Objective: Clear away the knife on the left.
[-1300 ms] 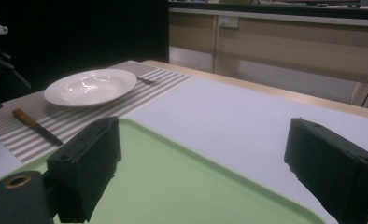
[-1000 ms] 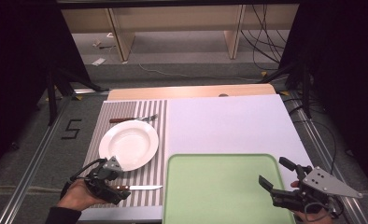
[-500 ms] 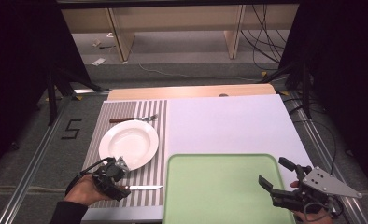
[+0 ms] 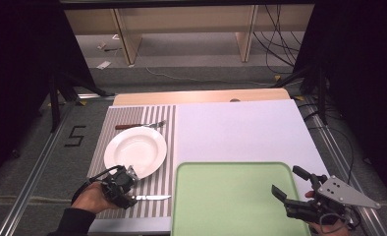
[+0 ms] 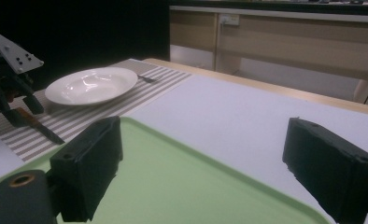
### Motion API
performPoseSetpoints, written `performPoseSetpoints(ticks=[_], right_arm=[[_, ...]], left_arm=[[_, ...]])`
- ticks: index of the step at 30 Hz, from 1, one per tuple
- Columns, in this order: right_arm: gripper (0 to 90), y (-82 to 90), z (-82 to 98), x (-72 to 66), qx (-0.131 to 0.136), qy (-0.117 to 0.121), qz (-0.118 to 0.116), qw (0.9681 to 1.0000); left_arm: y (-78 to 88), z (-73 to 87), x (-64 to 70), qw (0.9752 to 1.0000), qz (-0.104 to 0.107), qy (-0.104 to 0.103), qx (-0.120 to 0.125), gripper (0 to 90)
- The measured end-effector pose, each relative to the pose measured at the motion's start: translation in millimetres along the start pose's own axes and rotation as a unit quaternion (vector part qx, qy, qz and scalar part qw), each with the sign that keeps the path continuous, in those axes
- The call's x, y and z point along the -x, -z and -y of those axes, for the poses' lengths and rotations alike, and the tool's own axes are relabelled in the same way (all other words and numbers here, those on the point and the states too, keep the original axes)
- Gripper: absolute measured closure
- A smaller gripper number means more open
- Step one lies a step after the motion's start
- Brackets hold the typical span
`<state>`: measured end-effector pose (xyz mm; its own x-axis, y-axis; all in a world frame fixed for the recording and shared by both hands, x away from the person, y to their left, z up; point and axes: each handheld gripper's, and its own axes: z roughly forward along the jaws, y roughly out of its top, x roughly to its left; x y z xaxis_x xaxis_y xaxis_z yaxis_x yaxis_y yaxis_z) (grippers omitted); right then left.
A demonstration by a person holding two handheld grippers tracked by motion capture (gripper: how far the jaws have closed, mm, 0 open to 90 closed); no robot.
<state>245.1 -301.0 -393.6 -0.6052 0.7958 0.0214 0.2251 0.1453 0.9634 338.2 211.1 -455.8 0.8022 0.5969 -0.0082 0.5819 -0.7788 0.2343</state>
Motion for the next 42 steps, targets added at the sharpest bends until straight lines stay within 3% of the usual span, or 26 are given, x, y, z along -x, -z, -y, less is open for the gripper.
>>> performPoseSetpoints(ticks=[4, 10, 12, 18, 19, 20, 22, 25, 28, 32, 34, 36, 39, 42], right_arm=[[12.9, -0.4, 0.1, -0.1, 0.001, 0.001, -0.001, 1.0000], [12.9, -0.8, 0.3, 0.2, 0.001, 0.001, -0.001, 1.0000], [13.0, -0.8, 0.2, -0.1, 0.001, 0.003, 0.000, 1.0000], [13.2, -0.8, 0.3, -0.2, 0.000, 0.002, 0.001, 1.0000], [13.3, -0.9, 0.3, -0.2, 0.001, 0.002, 0.000, 1.0000], [13.3, -0.9, 0.3, -0.2, 0.001, 0.002, 0.000, 1.0000], [13.3, -1.1, 0.2, -0.2, 0.001, 0.003, 0.000, 1.0000], [13.3, -1.0, 0.2, -0.2, 0.001, 0.003, 0.001, 1.0000], [13.4, -0.8, 0.2, -0.3, 0.001, 0.002, 0.000, 1.0000], [13.4, -0.8, 0.1, -0.4, 0.000, 0.002, 0.000, 1.0000], [13.5, -0.8, 0.2, -0.3, 0.001, 0.002, 0.000, 1.0000], [13.5, -0.6, 0.1, -0.3, 0.000, 0.002, 0.000, 1.0000], [13.6, -0.8, 0.1, -0.4, 0.001, 0.003, 0.001, 1.0000], [13.6, -0.7, 0.1, -0.4, 0.000, 0.003, 0.001, 1.0000]], left_arm=[[-5.3, -0.4, 0.5, 0.9997, -0.002, -0.007, -0.022, 51.9], [-5.5, -3.0, 0.8, 0.9995, 0.004, -0.009, -0.030, 62.4], [-6.1, -5.4, -0.6, 0.9991, 0.003, -0.030, -0.031, 64.0], [-5.5, -7.4, 2.6, 0.9979, 0.007, -0.038, -0.051, 72.5], [-5.5, -9.2, 2.5, 0.9965, 0.010, -0.060, -0.057, 74.4], [-5.5, -9.2, 2.5, 0.9965, 0.010, -0.060, -0.057, 75.8], [-5.6, -10.9, 2.1, 0.9951, 0.009, -0.078, -0.060, 76.2], [-5.4, -10.9, 3.5, 0.9952, 0.008, -0.076, -0.061, 76.6], [-4.7, -11.7, 5.4, 0.9945, 0.021, -0.084, -0.059, 76.8], [-1.6, -14.3, 8.9, 0.9939, 0.019, -0.095, -0.053, 76.9], [2.1, -14.7, 10.3, 0.9957, 0.018, -0.078, -0.047, 76.9], [5.6, -15.7, 8.5, 0.9956, 0.021, -0.083, -0.038, 76.9], [10.0, -15.1, 9.4, 0.9979, 0.024, -0.054, -0.026, 77.0], [12.0, -15.5, 9.8, 0.9984, 0.023, -0.047, -0.022, 77.0]])
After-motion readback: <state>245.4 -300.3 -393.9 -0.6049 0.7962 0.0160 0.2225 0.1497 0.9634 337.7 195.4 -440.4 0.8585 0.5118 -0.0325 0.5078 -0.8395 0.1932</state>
